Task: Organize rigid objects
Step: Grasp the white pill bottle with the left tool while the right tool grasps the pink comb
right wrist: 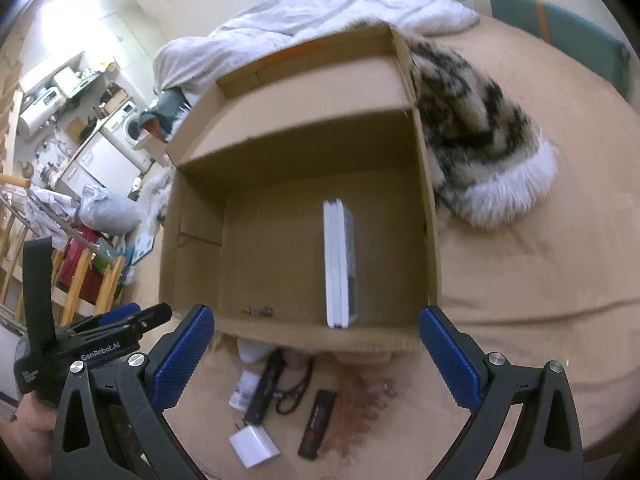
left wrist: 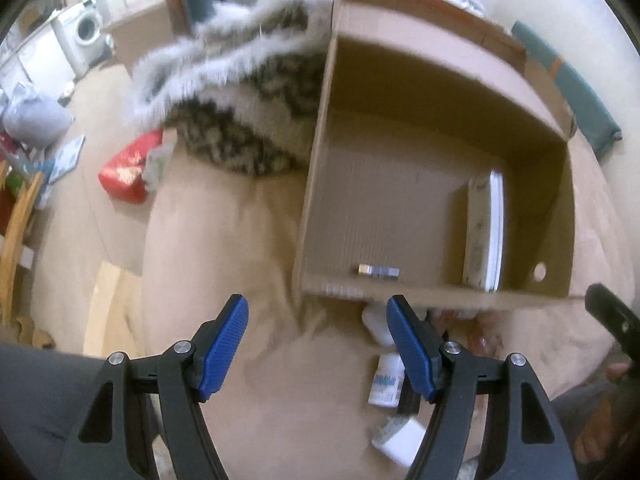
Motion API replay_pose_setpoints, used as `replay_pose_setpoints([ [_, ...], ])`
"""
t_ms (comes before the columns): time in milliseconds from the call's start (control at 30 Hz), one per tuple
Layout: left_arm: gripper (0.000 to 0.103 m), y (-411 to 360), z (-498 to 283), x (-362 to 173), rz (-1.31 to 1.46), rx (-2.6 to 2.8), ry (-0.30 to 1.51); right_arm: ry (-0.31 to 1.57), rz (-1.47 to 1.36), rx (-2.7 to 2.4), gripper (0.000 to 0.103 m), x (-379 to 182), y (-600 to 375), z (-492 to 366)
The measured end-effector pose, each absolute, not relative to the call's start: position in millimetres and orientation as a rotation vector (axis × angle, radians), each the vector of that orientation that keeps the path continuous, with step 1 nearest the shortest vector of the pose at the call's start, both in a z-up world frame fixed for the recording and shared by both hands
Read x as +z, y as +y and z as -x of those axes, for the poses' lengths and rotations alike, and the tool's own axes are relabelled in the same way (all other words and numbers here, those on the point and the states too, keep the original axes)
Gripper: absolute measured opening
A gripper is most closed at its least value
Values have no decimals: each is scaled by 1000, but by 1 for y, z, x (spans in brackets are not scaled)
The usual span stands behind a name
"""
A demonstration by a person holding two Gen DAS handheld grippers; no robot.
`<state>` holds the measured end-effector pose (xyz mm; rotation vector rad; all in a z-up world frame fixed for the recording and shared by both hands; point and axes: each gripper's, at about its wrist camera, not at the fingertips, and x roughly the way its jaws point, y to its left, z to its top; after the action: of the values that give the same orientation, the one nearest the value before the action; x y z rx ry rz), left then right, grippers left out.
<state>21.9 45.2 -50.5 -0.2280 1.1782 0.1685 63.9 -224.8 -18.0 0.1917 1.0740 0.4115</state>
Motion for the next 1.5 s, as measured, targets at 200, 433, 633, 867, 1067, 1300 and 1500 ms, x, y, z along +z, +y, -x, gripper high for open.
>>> replay_pose_setpoints([
  [200,69,29,-19,-95,269,70,1354,1172,-179,377,103,-41,-222,-63],
  [433,50,10,-31,-124,281,1,1458,1233,-162,379,103,-56,-216,-66],
  [633,50,5,-41,-139,293,-27,1505,1375,-256,407,94,-85,-221,-72],
  [867,38,-5,-52,-155,207,0,1538,1590,-180,285,50,-134,-226,-66],
  [1067,24,7,-59,-154,223,38,1533,1630,-32,280,51,-155,-202,-61],
  [1300,24,13,-65,-150,194,91,1512,1536,180,253,59,-157,-165,-58],
  [1500,24,16,-65,-148,210,101,1496,1484,199,290,44,-147,-161,-51],
])
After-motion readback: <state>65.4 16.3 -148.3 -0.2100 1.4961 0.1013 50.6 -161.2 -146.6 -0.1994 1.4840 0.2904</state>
